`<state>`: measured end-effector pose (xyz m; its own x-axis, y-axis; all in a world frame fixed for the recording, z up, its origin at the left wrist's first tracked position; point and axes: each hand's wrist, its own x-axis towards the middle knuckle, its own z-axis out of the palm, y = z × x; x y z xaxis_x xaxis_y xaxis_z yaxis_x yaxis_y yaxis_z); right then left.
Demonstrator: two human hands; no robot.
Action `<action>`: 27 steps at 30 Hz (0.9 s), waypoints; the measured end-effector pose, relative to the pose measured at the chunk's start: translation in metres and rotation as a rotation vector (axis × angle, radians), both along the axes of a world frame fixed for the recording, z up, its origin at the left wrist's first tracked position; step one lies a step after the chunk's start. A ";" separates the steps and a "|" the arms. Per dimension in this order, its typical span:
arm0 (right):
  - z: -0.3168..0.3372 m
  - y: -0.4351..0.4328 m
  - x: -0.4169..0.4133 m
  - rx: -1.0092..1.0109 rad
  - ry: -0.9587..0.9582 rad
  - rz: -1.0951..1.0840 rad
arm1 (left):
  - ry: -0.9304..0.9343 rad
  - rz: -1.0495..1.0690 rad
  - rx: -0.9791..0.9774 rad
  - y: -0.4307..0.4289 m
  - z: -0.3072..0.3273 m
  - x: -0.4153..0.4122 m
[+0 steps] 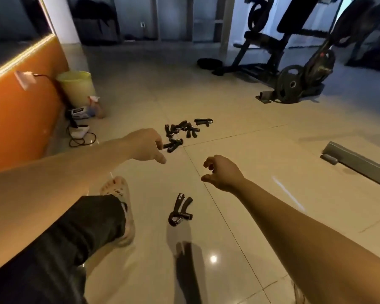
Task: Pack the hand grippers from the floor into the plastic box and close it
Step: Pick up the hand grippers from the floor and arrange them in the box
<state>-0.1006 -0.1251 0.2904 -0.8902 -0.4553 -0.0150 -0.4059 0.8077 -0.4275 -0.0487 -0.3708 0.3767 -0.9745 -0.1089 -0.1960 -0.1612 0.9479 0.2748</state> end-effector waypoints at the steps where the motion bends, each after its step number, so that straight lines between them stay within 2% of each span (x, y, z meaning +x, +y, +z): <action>1: -0.014 -0.014 -0.013 0.029 -0.022 0.028 | -0.008 0.024 0.020 -0.013 -0.012 -0.007; 6: -0.061 -0.076 -0.065 0.147 -0.102 0.089 | -0.008 0.121 0.108 -0.065 -0.059 -0.037; 12: -0.132 -0.105 -0.128 0.308 -0.086 0.262 | -0.133 0.154 0.127 -0.100 -0.134 -0.114; 20: -0.247 -0.096 -0.171 0.583 -0.068 0.739 | -0.226 0.206 0.195 -0.116 -0.251 -0.216; 23: -0.277 -0.103 -0.170 0.588 -0.112 0.872 | -0.274 0.230 0.258 -0.120 -0.286 -0.236; 27: -0.294 -0.116 -0.182 0.533 -0.101 0.942 | -0.322 0.251 0.311 -0.129 -0.315 -0.261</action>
